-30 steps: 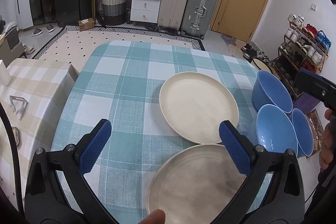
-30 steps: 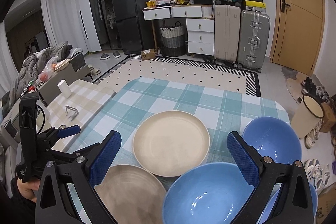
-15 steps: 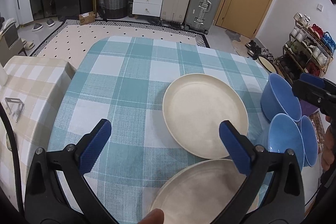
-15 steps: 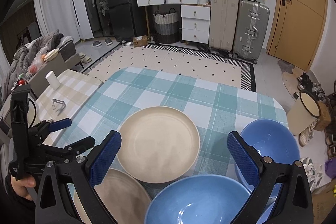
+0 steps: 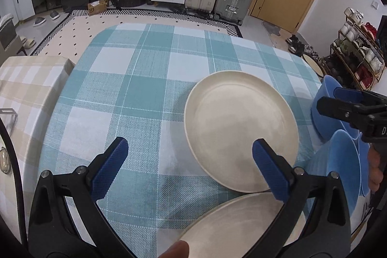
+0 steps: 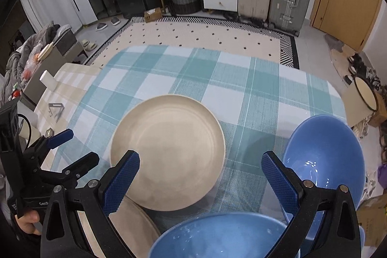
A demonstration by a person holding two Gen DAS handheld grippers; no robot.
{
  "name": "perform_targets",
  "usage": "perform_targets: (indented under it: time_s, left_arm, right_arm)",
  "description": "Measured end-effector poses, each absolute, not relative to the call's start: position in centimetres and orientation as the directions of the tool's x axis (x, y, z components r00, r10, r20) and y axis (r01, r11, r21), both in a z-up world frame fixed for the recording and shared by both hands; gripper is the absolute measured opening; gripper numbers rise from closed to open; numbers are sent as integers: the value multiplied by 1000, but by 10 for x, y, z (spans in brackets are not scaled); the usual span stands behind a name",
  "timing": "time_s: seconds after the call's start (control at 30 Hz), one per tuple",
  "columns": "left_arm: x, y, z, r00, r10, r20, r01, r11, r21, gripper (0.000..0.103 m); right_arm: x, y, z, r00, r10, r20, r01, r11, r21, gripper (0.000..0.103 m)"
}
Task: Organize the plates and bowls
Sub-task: 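Close both tools on the rim of the next cream plate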
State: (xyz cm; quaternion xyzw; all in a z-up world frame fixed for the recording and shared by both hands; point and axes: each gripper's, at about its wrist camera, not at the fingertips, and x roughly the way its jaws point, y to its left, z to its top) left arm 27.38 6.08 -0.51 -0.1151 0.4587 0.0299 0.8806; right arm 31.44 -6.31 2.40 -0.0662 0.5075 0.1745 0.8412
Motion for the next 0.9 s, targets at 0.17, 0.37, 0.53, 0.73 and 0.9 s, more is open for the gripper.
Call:
perform_targets:
  time_s: [0.17, 0.37, 0.53, 0.73, 0.9]
  left_arm:
    - [284, 62, -21, 554, -48, -831, -160, 974, -163, 102]
    - [294, 68, -38, 524, -83, -848, -176, 963, -203, 98]
    - [299, 69, -50, 508, -129, -852, -166, 955, -245, 87]
    - [304, 63, -59, 497, -152, -854, -141, 957, -253, 75]
    - [306, 58, -62, 494, -153, -856, -133, 959, -248, 67]
  right_arm:
    - [327, -60, 5, 379, 202, -903, -366, 929, 54, 102]
    - [335, -52, -16, 314, 188, -931, -394, 918, 52, 102]
    - [345, -51, -34, 278, 156, -948, -397, 917, 34, 98]
    - [350, -50, -43, 256, 142, -956, -421, 907, 22, 87]
    - [352, -46, -45, 263, 124, -957, -434, 901, -2, 78]
